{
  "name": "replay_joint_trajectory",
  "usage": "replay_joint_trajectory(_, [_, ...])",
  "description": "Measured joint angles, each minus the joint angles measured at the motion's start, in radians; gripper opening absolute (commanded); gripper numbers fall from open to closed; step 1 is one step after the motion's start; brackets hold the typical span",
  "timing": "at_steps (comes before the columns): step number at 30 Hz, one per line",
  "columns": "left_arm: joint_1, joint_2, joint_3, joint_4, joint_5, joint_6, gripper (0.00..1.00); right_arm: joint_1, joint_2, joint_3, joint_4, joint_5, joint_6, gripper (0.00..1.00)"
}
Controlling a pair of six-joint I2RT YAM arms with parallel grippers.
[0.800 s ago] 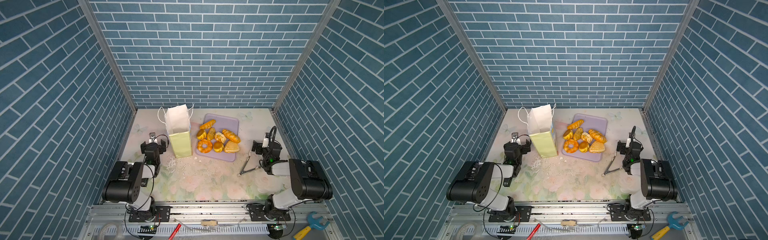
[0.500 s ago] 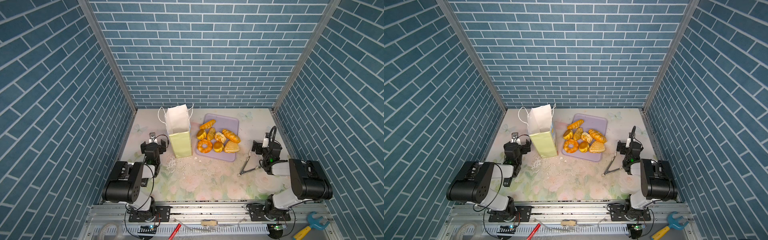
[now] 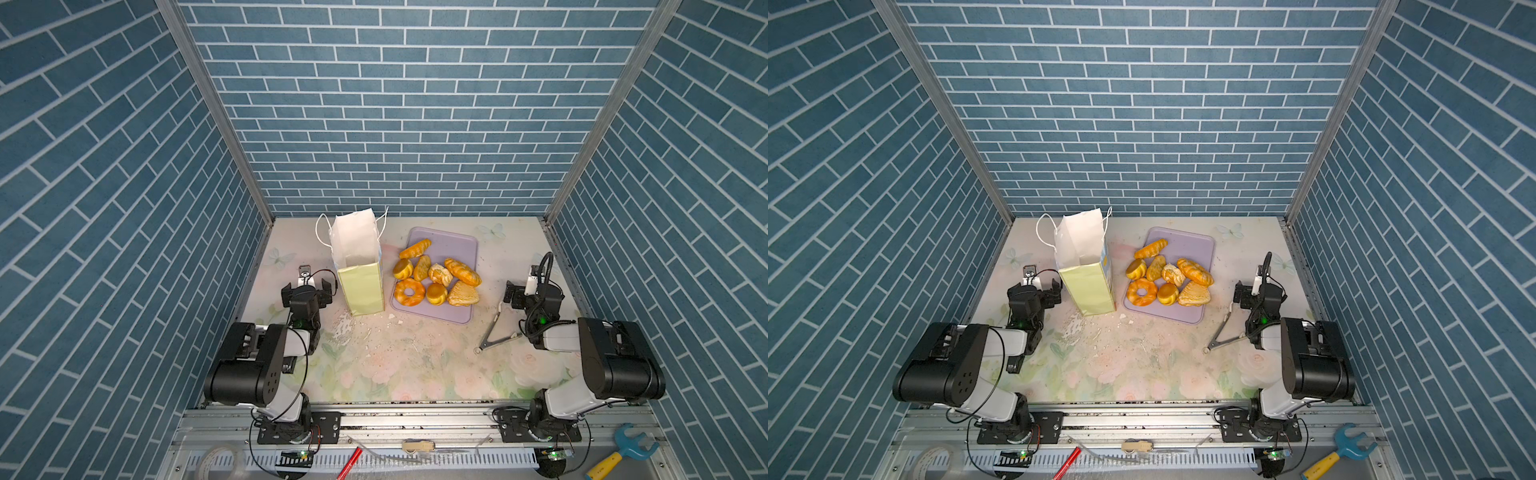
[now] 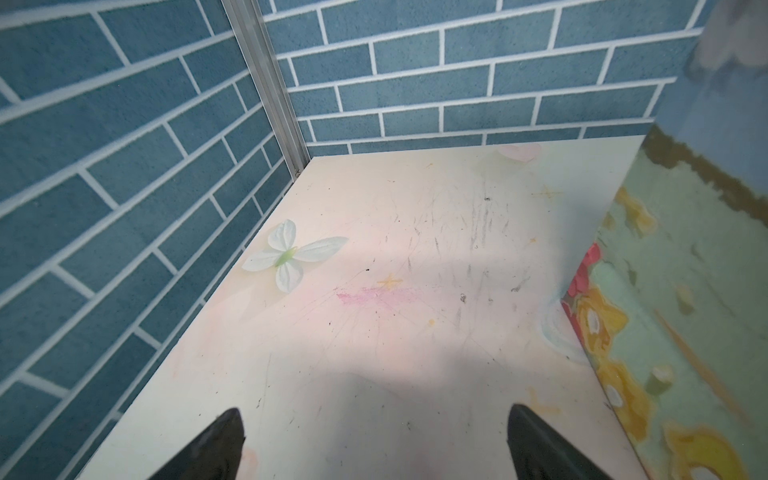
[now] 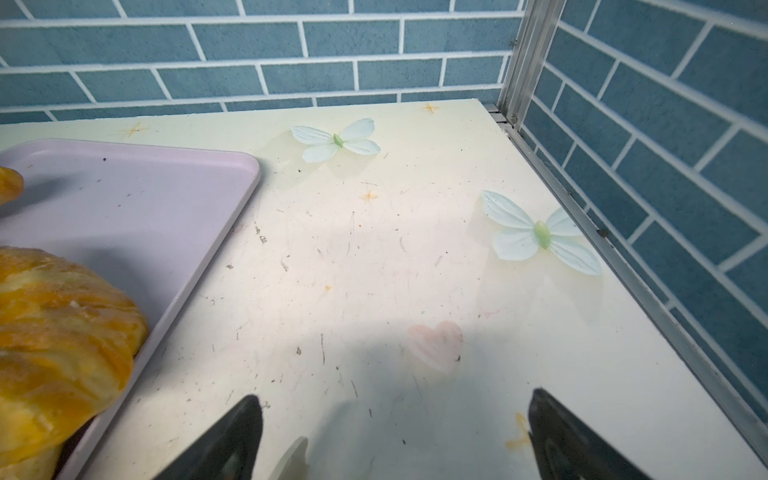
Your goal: Place the fake bread into the paper bag
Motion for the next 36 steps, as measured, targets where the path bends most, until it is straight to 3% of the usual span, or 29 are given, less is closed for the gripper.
replay_joint_trajectory(11, [0.000,-0.002,0.000,-0.002,-0.003,0.000,0.99,0.000,-0.003,-0.001,0.005,0.007,0.000,0.94])
replay_joint_trajectory(16, [0.003,-0.082,0.000,-0.069,-0.003,-0.006,1.00,0.000,-0.131,0.000,-0.093,0.024,0.001,0.93])
replay_joint_trajectory(20, [0.035,-0.255,0.046,-0.254,0.009,-0.039,0.99,0.000,-0.300,0.045,-0.240,0.042,0.011,0.92])
replay_joint_trajectory(24, [0.089,-0.410,0.185,-0.499,0.039,-0.103,1.00,0.002,-0.402,0.180,-0.460,0.068,0.061,0.91])
replay_joint_trajectory(30, [0.105,-0.532,0.470,-0.929,0.098,-0.159,1.00,0.013,-0.443,0.424,-0.829,0.101,0.160,0.88])
replay_joint_trajectory(36, [0.108,-0.630,0.599,-1.200,0.188,-0.139,1.00,0.041,-0.442,0.567,-1.088,0.064,0.193,0.85])
